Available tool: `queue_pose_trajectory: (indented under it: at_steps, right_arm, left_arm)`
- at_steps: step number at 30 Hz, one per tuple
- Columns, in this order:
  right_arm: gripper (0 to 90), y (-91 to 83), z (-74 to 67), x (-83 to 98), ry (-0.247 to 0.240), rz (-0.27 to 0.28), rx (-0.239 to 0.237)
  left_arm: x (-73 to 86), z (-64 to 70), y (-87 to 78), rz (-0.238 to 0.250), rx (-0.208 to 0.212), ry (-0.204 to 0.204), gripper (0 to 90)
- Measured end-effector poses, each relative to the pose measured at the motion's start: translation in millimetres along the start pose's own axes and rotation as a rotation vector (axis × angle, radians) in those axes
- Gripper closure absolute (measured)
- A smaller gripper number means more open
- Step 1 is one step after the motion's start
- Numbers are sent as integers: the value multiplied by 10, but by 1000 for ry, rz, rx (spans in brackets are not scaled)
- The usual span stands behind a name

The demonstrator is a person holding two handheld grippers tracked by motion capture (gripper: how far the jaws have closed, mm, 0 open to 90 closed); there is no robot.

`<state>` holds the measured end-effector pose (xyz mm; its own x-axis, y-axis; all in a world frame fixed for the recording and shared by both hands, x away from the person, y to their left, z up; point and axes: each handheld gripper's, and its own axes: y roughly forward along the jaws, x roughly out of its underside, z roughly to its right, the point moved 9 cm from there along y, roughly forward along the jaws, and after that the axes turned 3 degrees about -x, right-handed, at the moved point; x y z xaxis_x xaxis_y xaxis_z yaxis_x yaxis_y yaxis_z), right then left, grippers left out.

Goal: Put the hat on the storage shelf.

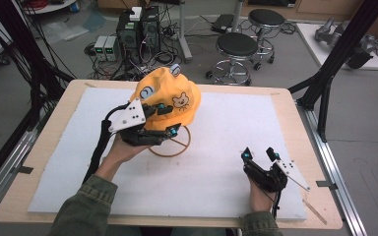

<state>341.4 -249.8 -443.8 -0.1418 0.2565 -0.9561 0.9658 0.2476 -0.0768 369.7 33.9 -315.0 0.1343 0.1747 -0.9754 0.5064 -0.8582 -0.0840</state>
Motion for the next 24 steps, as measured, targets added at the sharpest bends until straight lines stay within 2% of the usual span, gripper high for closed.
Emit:
queue_pose_trajectory:
  at_steps: [8, 11, 12, 14, 15, 17, 18, 19, 20, 24]
  right_arm:
    - [121, -2, -8, 1, 1, -2, -3]
    - [121, -4, -7, -2, -4, 1, -3]
    - [121, -4, -7, -2, -4, 1, -3]
    - [120, -5, -5, -2, -6, 1, -3]
    - [121, -5, -4, -1, -6, 0, -1]
    - [120, -3, -4, 2, -8, -2, -2]
    - [120, -2, -4, 0, -5, -1, -2]
    - [121, -2, -3, 0, -6, -1, -1]
    - [120, -3, -3, -1, -5, 0, 0]
    - [121, -6, -3, -2, -4, 1, 2]
  left_arm:
    - [-69, -161, -275, 74, -66, -57, 428]
    - [-96, -253, -413, 110, -118, -61, 428]
    - [-96, -253, -413, 110, -118, -61, 428]
    - [-117, -337, -525, 138, -154, -70, 428]
    - [-133, -417, -633, 159, -190, -79, 428]
    - [-140, -495, -740, 174, -224, -86, 425]
    - [-140, -495, -740, 174, -224, -86, 423]
    - [-140, -562, -840, 188, -255, -95, 422]
    - [-140, -562, -840, 188, -255, -95, 419]
    - [-98, -705, -1059, 196, -343, -87, 405]
